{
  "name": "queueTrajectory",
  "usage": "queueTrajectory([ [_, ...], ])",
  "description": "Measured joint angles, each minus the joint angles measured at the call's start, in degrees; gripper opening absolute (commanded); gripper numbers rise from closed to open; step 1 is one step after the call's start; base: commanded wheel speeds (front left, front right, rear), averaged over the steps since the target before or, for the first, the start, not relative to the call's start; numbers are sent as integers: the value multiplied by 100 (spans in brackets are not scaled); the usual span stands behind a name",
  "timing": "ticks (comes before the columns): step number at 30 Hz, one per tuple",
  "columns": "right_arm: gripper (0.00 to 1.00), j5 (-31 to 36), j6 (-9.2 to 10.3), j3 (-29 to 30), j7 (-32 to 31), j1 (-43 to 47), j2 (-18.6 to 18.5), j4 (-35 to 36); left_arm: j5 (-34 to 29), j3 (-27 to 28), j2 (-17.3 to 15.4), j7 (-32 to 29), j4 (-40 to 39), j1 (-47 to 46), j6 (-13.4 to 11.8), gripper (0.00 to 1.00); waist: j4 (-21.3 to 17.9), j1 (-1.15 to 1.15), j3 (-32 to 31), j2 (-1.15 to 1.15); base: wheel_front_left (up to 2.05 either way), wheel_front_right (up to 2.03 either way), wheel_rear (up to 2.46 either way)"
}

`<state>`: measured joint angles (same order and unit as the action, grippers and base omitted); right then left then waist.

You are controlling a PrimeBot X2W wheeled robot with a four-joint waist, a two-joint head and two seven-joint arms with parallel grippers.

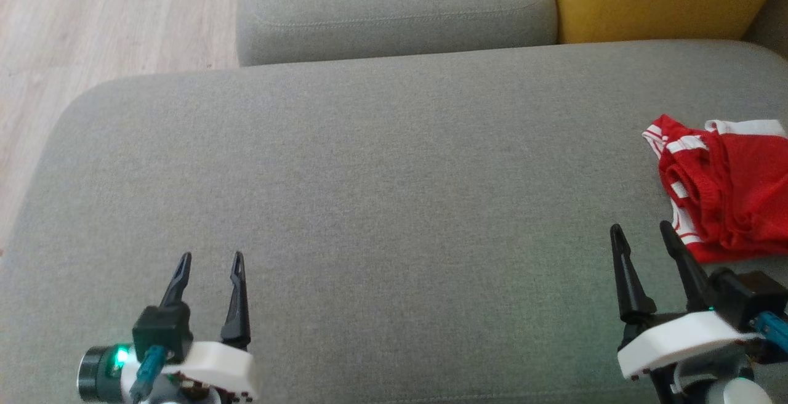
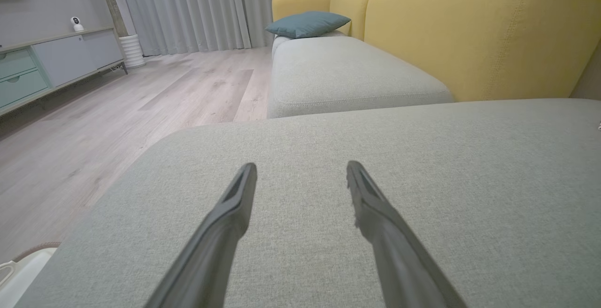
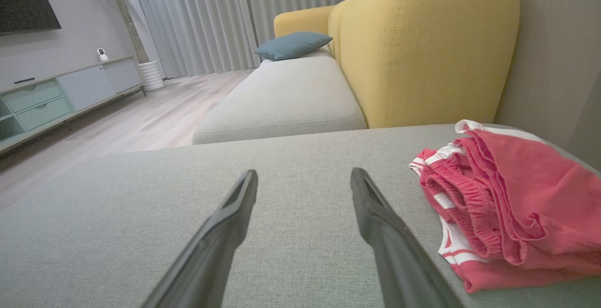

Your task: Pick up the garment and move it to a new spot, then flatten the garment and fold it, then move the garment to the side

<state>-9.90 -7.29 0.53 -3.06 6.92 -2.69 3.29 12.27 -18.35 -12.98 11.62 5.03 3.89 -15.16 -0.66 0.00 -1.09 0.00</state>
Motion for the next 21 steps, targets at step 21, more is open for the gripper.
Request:
queueTrajectory([
  [21, 100, 30, 0, -37, -108, 82, 9, 42, 0, -119, -119, -93, -107, 62, -56, 100, -80, 0, -87, 0, 0, 0, 0],
])
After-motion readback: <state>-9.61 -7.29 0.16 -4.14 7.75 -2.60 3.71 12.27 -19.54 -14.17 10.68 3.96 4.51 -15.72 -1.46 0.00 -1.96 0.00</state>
